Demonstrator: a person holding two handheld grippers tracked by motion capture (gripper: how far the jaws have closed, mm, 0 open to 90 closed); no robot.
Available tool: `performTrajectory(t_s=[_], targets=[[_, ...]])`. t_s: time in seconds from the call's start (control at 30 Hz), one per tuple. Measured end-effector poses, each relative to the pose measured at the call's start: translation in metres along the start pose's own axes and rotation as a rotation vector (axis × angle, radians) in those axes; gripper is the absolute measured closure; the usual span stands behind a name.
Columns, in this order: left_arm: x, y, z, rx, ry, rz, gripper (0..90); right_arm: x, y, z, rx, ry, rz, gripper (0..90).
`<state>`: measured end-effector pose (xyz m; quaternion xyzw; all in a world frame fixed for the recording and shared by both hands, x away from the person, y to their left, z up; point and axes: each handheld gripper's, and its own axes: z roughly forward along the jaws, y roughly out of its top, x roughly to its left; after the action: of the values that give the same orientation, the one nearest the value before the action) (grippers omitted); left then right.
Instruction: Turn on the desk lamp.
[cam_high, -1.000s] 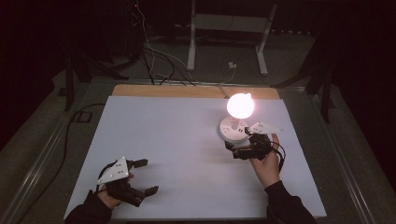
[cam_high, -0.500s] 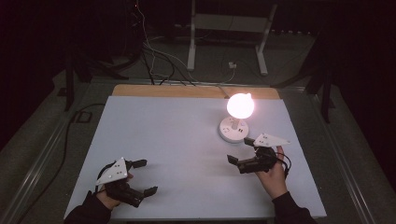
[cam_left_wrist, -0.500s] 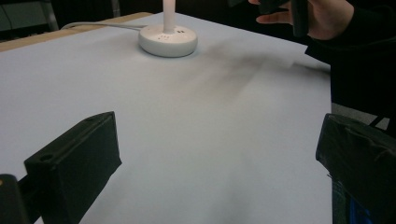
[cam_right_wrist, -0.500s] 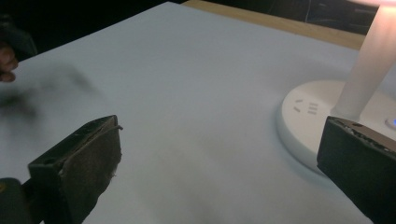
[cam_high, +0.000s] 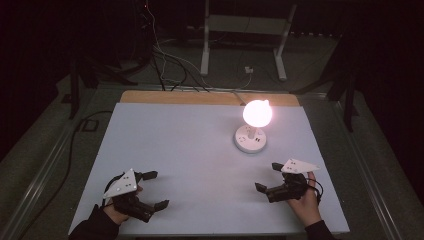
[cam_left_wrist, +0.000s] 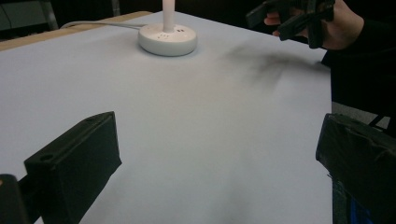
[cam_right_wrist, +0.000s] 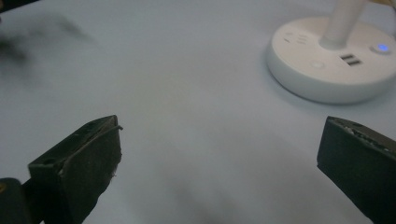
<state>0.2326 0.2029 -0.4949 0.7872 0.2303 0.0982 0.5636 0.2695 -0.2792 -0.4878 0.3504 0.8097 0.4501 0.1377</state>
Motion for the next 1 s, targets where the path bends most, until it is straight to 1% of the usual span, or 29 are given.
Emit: performTrajectory(t_s=[0.07,0.3,0.43,0.57,0.63,0.7,0.83,1.0], targets=[[0.000,0.000,0.000,0.001,0.000,0.000,0.3,-0.002,-0.008,-0.003,0.014,-0.021,0.005,0.0],[0.000,0.000,0.000,0.005,0.000,0.004,0.2,-0.008,-0.028,-0.014,0.049,-0.065,0.028,0.0],[0.000,0.000,0.000,0.004,0.001,0.003,0.2,-0.012,-0.039,-0.022,0.061,-0.080,0.060,0.0],[0.000,0.000,0.000,0.005,0.001,0.004,0.2,-0.016,-0.047,-0.027,0.095,-0.094,0.094,0.0],[-0.001,0.000,0.001,0.005,0.000,0.004,0.2,-0.018,-0.049,-0.028,0.100,-0.101,0.105,0.0],[0.000,0.000,0.001,0.006,0.000,0.003,0.2,-0.020,-0.049,-0.027,0.102,-0.093,0.114,0.0],[0.000,0.000,0.001,0.003,-0.001,0.000,0.2,-0.019,-0.049,-0.022,0.127,-0.083,0.097,0.0],[0.000,0.000,0.000,0.001,-0.002,0.000,0.2,-0.019,-0.047,-0.021,0.116,-0.077,0.104,0.0]])
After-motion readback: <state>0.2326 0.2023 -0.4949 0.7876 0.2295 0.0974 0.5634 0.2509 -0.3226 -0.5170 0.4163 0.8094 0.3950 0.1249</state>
